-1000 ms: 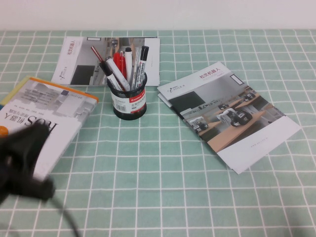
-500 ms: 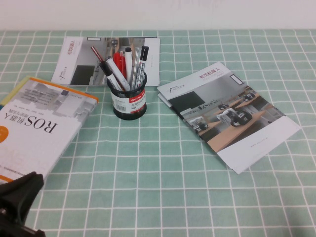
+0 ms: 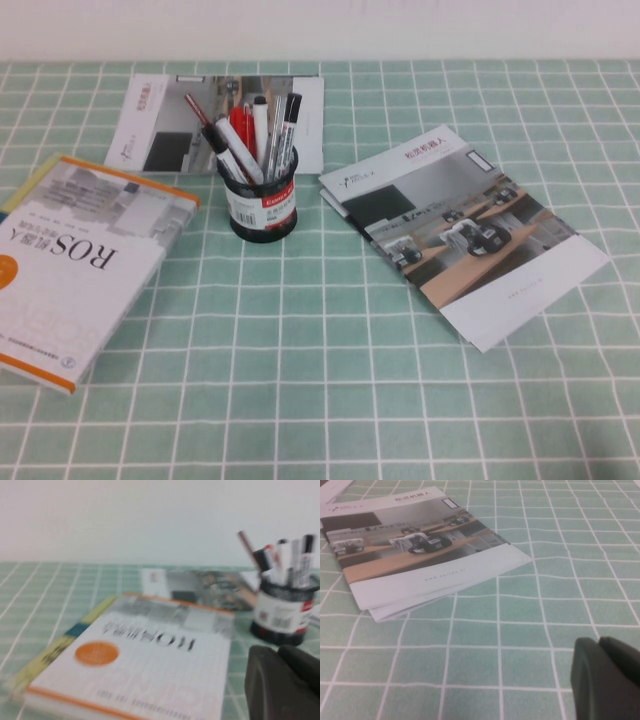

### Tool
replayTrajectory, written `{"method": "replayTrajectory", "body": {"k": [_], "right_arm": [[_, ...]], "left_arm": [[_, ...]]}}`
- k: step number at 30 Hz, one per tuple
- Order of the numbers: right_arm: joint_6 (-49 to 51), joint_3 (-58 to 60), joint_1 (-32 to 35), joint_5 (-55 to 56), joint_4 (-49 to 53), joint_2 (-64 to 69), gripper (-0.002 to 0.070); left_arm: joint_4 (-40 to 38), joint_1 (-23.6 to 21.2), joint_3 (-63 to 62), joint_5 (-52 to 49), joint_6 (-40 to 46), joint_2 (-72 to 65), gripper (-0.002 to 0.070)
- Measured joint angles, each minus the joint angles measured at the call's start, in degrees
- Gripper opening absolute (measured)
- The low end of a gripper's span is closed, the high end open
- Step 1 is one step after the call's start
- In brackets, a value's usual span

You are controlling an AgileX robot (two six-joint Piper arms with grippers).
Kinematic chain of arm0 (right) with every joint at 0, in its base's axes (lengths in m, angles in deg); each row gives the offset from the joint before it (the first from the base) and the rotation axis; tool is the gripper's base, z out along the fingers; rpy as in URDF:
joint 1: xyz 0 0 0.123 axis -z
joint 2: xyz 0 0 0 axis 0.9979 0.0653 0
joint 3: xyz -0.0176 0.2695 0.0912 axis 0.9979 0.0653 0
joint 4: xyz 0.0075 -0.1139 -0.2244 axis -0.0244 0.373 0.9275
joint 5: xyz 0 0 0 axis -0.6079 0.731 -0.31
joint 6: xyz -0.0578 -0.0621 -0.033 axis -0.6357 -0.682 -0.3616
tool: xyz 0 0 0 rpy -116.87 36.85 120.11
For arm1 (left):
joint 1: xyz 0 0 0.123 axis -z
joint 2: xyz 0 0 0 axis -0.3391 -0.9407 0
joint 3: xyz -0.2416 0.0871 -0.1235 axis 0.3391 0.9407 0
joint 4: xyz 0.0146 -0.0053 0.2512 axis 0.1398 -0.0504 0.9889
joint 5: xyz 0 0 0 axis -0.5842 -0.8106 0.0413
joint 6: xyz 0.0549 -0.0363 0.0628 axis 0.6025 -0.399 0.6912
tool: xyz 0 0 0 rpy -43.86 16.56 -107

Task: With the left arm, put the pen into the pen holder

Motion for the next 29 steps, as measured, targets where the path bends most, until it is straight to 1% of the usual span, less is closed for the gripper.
{"method": "replayTrajectory", "body": {"k": [2, 4, 9, 14, 29], "right_arm": [[0.0, 0.0, 0.0, 0.0, 0.0, 0.0, -0.002], [0.0, 0.0, 0.0, 0.0, 0.0, 0.0, -0.002], [0.0, 0.1, 0.0, 0.0, 0.0, -0.1, -0.002], [0.0, 0.1, 0.0, 0.0, -0.1, -0.1, -0.002], [0.0, 0.2, 0.0, 0.0, -0.2, -0.3, -0.002]], "left_arm": [[-0.3, -1.7, 1.0, -1.4, -0.2, 0.9, 0.0003], [-0.2, -2.4, 1.6, -2.6, -0.6, 1.0, 0.0003], [-0.1, -2.4, 2.7, -5.1, -1.6, 1.0, 0.0003], [2.4, -2.4, 2.8, -12.8, -2.0, 1.0, 0.0003], [3.1, -2.4, 2.6, -14.1, -2.4, 1.0, 0.0002]]}}
